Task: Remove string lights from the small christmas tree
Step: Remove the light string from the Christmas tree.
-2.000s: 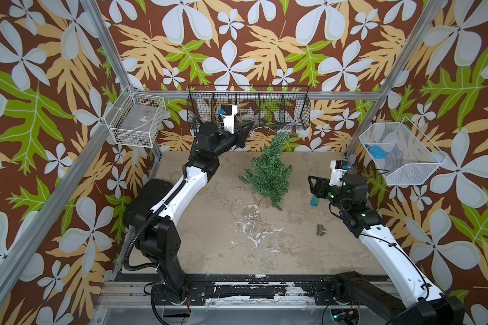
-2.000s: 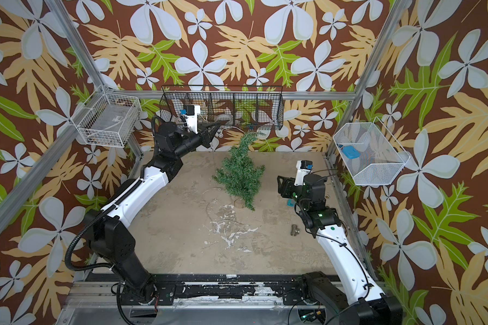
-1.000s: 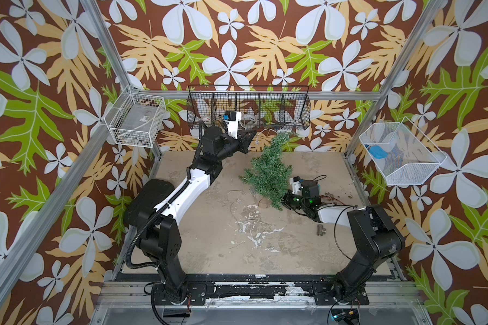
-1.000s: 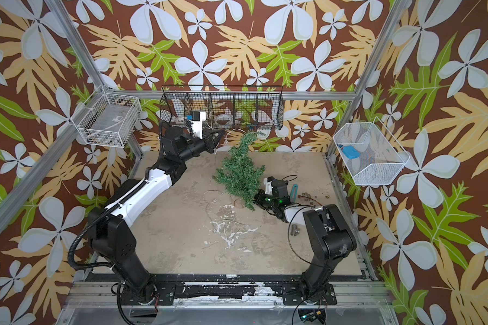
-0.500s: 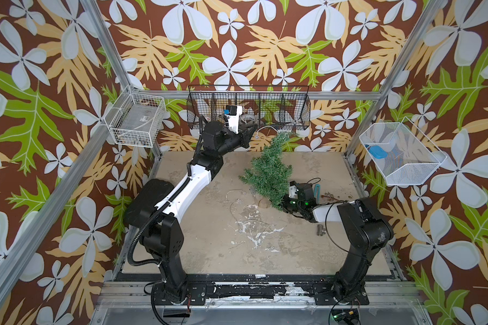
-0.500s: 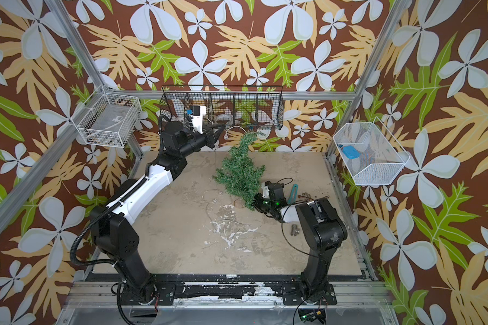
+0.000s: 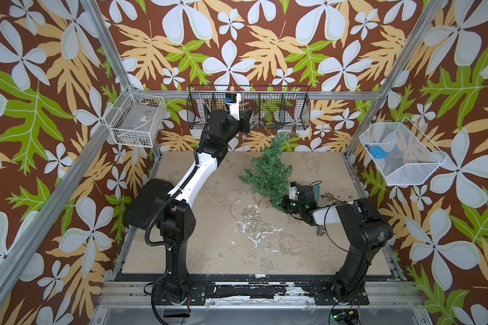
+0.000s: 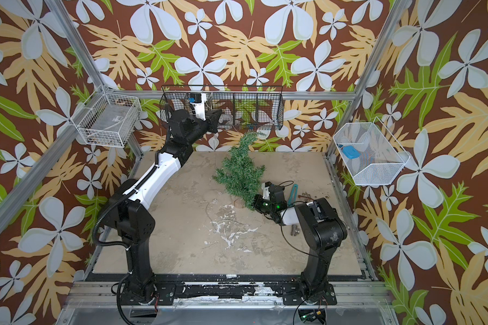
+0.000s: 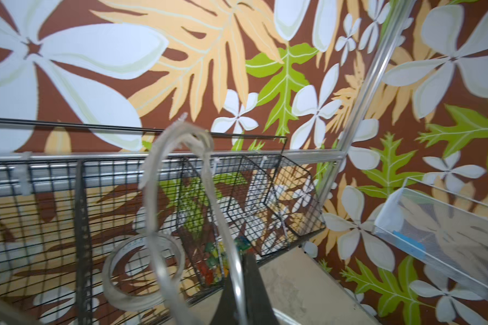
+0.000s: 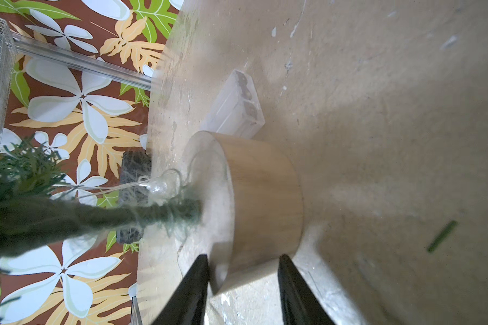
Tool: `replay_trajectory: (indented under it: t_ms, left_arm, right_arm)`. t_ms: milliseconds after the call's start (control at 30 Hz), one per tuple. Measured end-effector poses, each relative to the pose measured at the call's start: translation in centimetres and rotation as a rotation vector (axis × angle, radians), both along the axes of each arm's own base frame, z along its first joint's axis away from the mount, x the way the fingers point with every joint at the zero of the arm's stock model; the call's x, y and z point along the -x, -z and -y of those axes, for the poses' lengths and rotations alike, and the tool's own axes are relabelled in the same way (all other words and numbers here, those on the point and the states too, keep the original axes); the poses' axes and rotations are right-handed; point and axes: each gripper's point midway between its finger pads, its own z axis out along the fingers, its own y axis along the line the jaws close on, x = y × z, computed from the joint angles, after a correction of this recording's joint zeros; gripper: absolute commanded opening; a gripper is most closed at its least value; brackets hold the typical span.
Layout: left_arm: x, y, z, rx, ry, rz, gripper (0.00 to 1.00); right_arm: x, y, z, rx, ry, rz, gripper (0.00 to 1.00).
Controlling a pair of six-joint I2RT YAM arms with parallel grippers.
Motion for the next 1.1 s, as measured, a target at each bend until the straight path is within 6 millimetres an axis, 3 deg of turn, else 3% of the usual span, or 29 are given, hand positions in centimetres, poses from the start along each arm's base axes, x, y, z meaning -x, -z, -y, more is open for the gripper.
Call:
replay_trajectory:
  t_ms: [133,300,400,533,600,733,900,1100]
  left_arm:
    - [-1.4,2.8,-1.7,-0.047,-0.083,-0.076,0.00]
    - [-0.1,5.1,-4.2,-0.111,-0.165,-0.140,0.00]
    - [0.6,5.5,-7.5,-0.128,-0.230,-0.157,0.00]
    - [0.7,6.3,-13.9,-0.077,-0.346,-0.212,0.00]
    - [1.3,6.5,-15.5,-0.060,-0.375,-0.229,0.00]
    - [3.1,6.0,-16.6,-0.056,-0.393,-0.227,0.00]
    - [5.7,6.0,-20.0,-0.020,-0.471,-0.247,0.00]
    - [11.7,7.2,-19.9,0.046,-0.432,-0.269,0.00]
  right_arm:
    - [0.0,0.0,0.0,0.006,-0.005,0.008,0.41]
    - [0.0,0.1,-0.1,0.000,-0.014,0.010,0.40]
    - [0.0,0.1,-0.2,-0.004,-0.019,0.012,0.40]
    - [-0.2,0.2,-0.3,-0.006,-0.025,0.010,0.39]
    - [-0.3,0.4,-0.3,-0.006,-0.027,0.011,0.39]
    - [-0.2,0.6,-0.3,-0.004,-0.028,0.010,0.39]
    - [-0.4,0.5,-0.3,-0.003,-0.030,0.012,0.39]
    - [-0.7,0.2,-0.4,-0.003,-0.031,0.014,0.39]
